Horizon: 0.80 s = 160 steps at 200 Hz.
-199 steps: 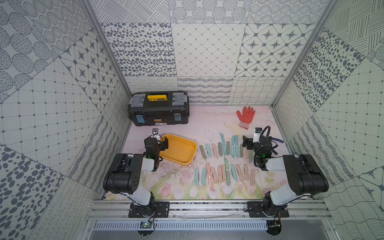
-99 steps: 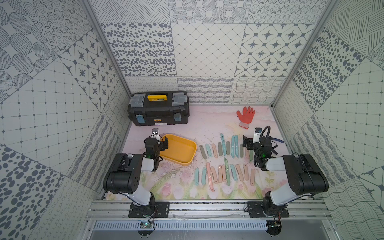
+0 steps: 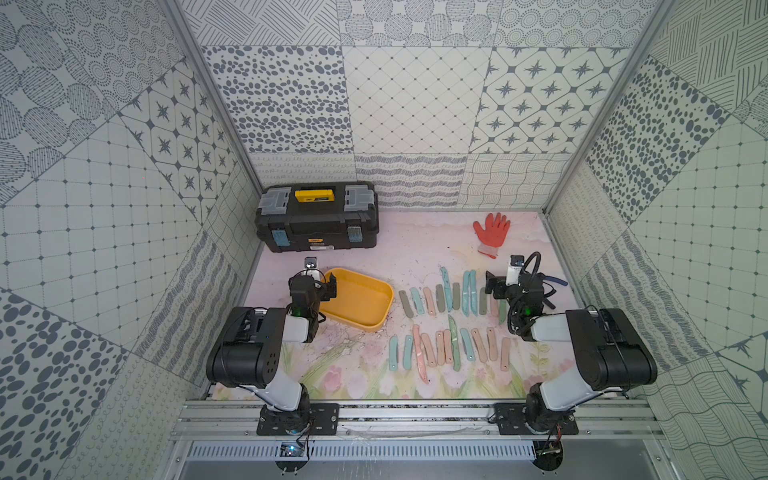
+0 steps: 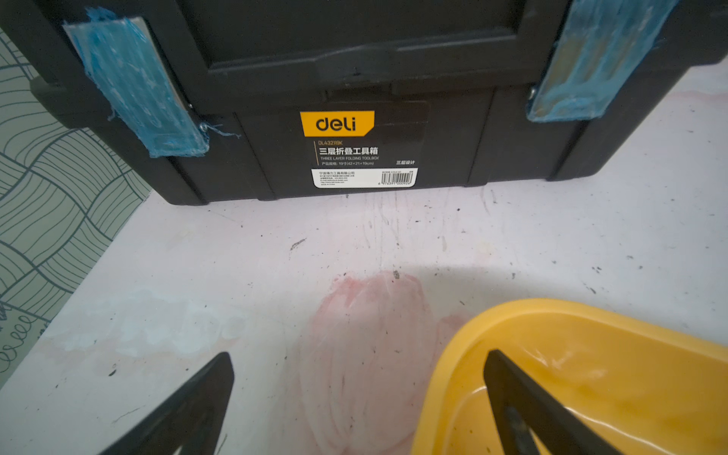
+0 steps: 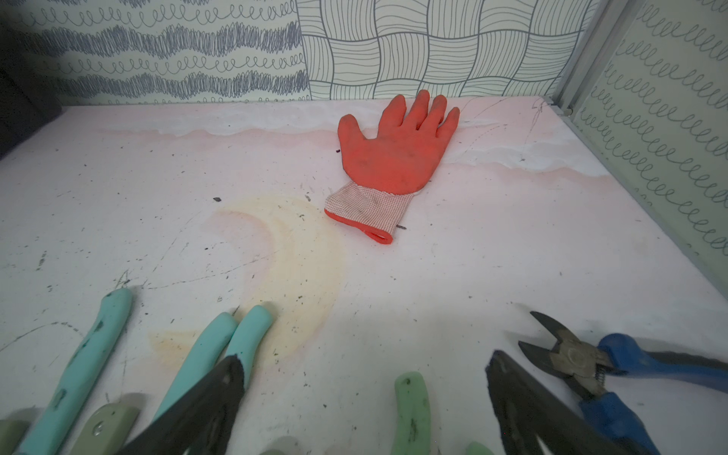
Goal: Take the fruit knife out of the storage box
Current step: Reset both arms
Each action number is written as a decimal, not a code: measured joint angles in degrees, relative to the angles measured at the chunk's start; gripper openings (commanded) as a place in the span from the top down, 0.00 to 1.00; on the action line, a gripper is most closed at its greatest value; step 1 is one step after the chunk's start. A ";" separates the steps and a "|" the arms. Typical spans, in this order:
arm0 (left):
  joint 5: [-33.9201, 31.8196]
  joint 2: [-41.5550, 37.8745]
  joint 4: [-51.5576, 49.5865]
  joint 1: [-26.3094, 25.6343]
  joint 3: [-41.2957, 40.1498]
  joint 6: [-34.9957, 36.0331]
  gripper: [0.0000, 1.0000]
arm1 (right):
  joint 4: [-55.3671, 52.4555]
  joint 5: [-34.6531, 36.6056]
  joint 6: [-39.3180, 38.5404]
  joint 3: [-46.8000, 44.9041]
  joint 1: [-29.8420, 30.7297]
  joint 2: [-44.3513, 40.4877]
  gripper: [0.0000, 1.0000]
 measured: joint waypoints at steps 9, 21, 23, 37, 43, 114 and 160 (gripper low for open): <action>0.00 0.00 0.00 0.00 0.00 0.00 0.01 | 0.02 0.00 0.00 0.00 0.00 0.00 0.02; 0.00 0.00 0.00 0.00 0.00 0.00 0.01 | 0.02 0.00 0.00 0.00 0.00 0.00 0.02; 0.02 0.00 0.00 0.00 0.00 0.00 0.01 | 0.02 0.00 0.00 0.00 0.00 0.00 0.02; 0.02 0.00 0.00 0.00 0.00 -0.02 0.01 | 0.00 0.00 0.00 0.00 0.00 0.00 0.02; 0.02 0.00 0.00 0.00 0.00 -0.02 0.01 | 0.00 0.00 0.00 0.00 0.00 0.00 0.02; 0.55 0.00 -0.59 0.72 0.07 -0.04 0.01 | 0.02 0.00 0.00 0.00 0.00 0.00 0.02; 1.07 0.00 -1.73 0.76 0.07 -0.04 0.01 | 0.02 0.00 0.00 0.00 0.00 0.00 0.02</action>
